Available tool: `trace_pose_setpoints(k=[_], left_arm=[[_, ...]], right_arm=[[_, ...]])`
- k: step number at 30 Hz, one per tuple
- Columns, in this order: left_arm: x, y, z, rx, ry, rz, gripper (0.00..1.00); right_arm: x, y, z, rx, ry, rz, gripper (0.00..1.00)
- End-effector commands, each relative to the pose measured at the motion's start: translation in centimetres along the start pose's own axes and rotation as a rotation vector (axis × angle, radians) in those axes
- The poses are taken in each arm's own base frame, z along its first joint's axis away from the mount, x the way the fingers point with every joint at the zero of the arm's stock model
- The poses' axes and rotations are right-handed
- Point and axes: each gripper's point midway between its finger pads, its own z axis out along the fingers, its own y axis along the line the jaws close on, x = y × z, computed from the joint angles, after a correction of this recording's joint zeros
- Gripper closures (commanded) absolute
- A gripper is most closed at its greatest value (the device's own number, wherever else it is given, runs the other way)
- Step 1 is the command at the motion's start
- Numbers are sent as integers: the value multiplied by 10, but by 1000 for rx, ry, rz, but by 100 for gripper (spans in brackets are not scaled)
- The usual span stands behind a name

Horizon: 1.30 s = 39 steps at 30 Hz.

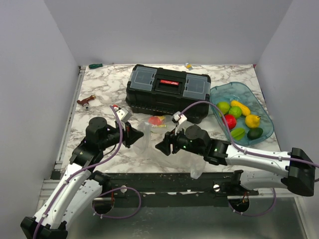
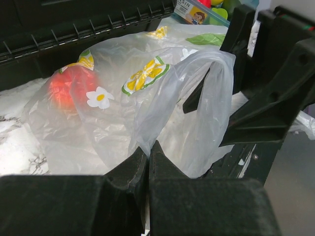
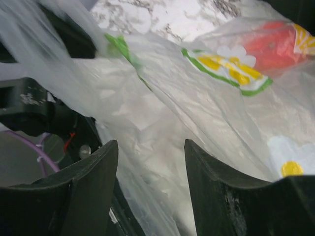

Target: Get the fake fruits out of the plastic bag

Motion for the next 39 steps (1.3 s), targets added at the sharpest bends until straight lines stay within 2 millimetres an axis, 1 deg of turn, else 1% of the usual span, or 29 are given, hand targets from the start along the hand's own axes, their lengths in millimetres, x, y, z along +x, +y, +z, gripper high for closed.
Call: trace_pose_setpoints(k=[1,2,4,5,7,8,10,14,17,19,21,24,28,29,30,31,33,35,36,38,39], left_arm=[[-8,-5,-3,19,-13,8,100],[-8,-6,-3,21,-15,9,100],[-8,-6,-3,23,-14,8,100],[-8,-6,-3,25,-15,8,100],[-8,-6,-3,28,-13,7,100],[-7,-7,-3,29,-12,7,100],[-7,-7,-3,33,-11,7,100],[-8,-11,-2,54,-13,9,100],[-7,-19,-2,107,-12,7,100],[-7,-23,-2,128,-13,7,100],[-6,-22,-2,122,-14,5,100],[-5,-23,0,136,-10,-2,100],[-6,-32,2,179,-3,-59,100],[-6,-37,3,200,3,-82,100],[-8,-43,4,224,15,-102,100],[-11,-49,5,240,27,-116,100],[-19,-67,6,289,53,-123,100],[-29,-91,4,360,79,-121,100],[-36,-106,1,411,81,-116,100],[-42,-133,-7,504,83,-92,100],[-41,-141,-10,524,81,-76,100]], right_arm=[[11,-15,7,54,-19,3,42],[14,-22,9,88,-17,4,42],[16,-45,13,214,-32,24,41],[16,-62,13,310,-60,52,41],[18,-89,14,466,-108,112,40],[20,-97,16,512,-123,124,40],[23,-106,25,559,-147,137,39],[22,-108,52,562,-195,155,36],[21,-108,73,542,-240,152,35],[15,-105,86,515,-275,124,33],[10,-101,97,494,-297,102,31],[5,-99,102,472,-339,117,27],[4,-98,98,446,-377,136,24],[5,-99,96,445,-379,137,24],[6,-100,94,445,-380,138,21],[8,-100,91,445,-381,139,20],[10,-105,85,458,-384,142,19],[14,-110,78,472,-386,145,16],[16,-111,75,474,-387,151,15],[18,-110,70,458,-391,157,14],[19,-108,70,441,-386,155,13]])
